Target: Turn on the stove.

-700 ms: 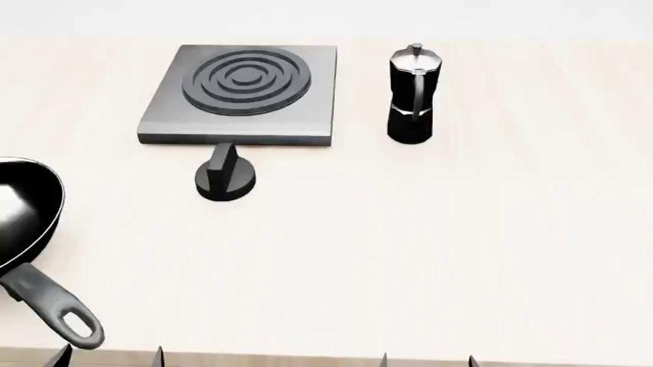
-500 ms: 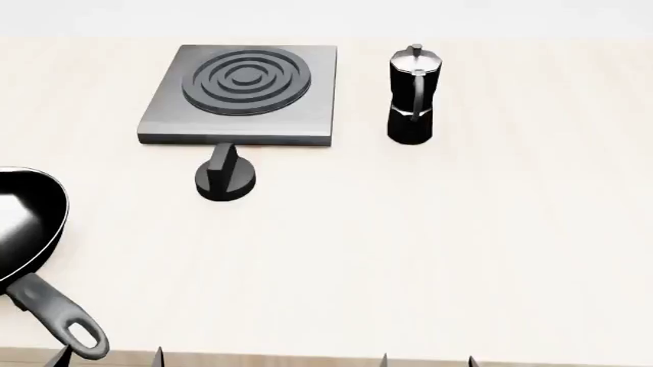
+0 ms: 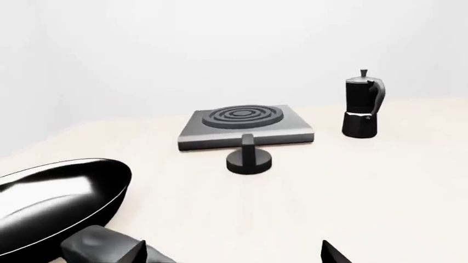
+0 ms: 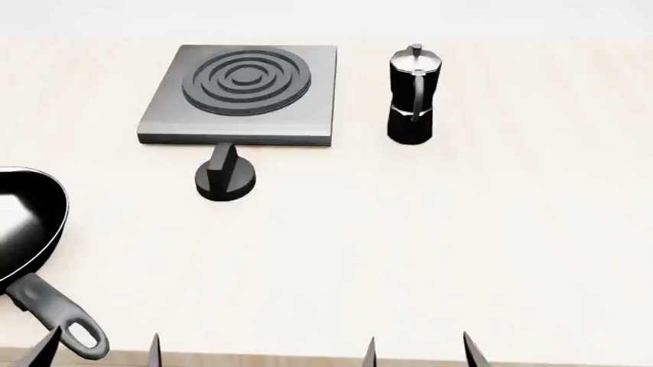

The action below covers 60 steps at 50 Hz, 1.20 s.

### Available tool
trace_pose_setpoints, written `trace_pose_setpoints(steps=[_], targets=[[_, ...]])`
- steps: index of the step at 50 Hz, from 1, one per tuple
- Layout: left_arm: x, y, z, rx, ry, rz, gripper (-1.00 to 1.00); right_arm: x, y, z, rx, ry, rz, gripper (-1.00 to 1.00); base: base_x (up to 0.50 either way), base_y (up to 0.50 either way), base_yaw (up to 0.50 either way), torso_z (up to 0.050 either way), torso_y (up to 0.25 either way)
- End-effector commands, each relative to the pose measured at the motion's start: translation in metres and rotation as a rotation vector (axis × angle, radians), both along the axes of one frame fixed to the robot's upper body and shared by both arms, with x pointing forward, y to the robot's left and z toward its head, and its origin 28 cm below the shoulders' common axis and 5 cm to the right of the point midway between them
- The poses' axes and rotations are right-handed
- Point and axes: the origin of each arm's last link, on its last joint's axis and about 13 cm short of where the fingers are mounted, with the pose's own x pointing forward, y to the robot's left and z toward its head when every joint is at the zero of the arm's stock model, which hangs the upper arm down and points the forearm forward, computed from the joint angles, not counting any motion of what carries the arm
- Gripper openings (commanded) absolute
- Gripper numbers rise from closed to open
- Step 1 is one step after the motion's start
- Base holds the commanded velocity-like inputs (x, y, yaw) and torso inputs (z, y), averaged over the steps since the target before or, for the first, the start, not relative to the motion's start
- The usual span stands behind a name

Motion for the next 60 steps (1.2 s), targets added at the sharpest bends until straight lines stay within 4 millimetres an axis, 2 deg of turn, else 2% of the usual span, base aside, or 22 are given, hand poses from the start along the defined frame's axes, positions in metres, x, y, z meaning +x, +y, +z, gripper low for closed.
trace_pose_setpoints(steps=[1, 7, 11, 19, 23, 37, 43, 54, 60], targets=[[-0.004, 0.000, 0.024, 0.012, -0.042, -0.004, 1.00, -0.007, 0.003, 0.033, -0.046, -0.043, 0.013, 1.00, 0.00, 0.00, 0.00, 0.000, 0.000], [-0.001, 0.001, 0.043, 0.070, -0.090, -0.002, 1.00, -0.011, 0.004, 0.058, -0.028, -0.095, 0.034, 1.00, 0.00, 0.00, 0.00, 0.000, 0.000], [0.000, 0.003, 0.062, 0.012, -0.122, -0.020, 1.00, -0.013, 0.002, 0.075, -0.027, -0.138, 0.042, 1.00, 0.00, 0.00, 0.00, 0.000, 0.000], [-0.002, 0.008, 0.088, 0.026, -0.196, -0.028, 1.00, -0.020, -0.001, 0.100, -0.025, -0.197, 0.043, 1.00, 0.00, 0.00, 0.00, 0.000, 0.000], [-0.004, 0.008, 0.101, 0.036, -0.237, -0.033, 1.00, -0.018, -0.001, 0.105, -0.033, -0.214, 0.048, 1.00, 0.00, 0.00, 0.00, 0.000, 0.000], [0.001, 0.006, 0.124, 0.037, -0.314, -0.059, 1.00, -0.020, 0.000, 0.129, -0.053, -0.291, 0.062, 1.00, 0.00, 0.00, 0.00, 0.000, 0.000], [-0.004, 0.010, 0.134, 0.007, -0.349, -0.056, 1.00, -0.024, 0.001, 0.134, -0.067, -0.307, 0.067, 1.00, 0.00, 0.00, 0.00, 0.000, 0.000], [-0.016, 0.005, 0.141, 0.050, -0.374, -0.081, 1.00, -0.028, 0.002, 0.136, -0.088, -0.329, 0.058, 1.00, 0.00, 0.00, 0.00, 0.000, 0.000], [-0.016, 0.006, 0.142, 0.036, -0.366, -0.078, 1.00, -0.030, 0.002, 0.138, -0.084, -0.338, 0.052, 1.00, 0.00, 0.00, 0.00, 0.000, 0.000]])
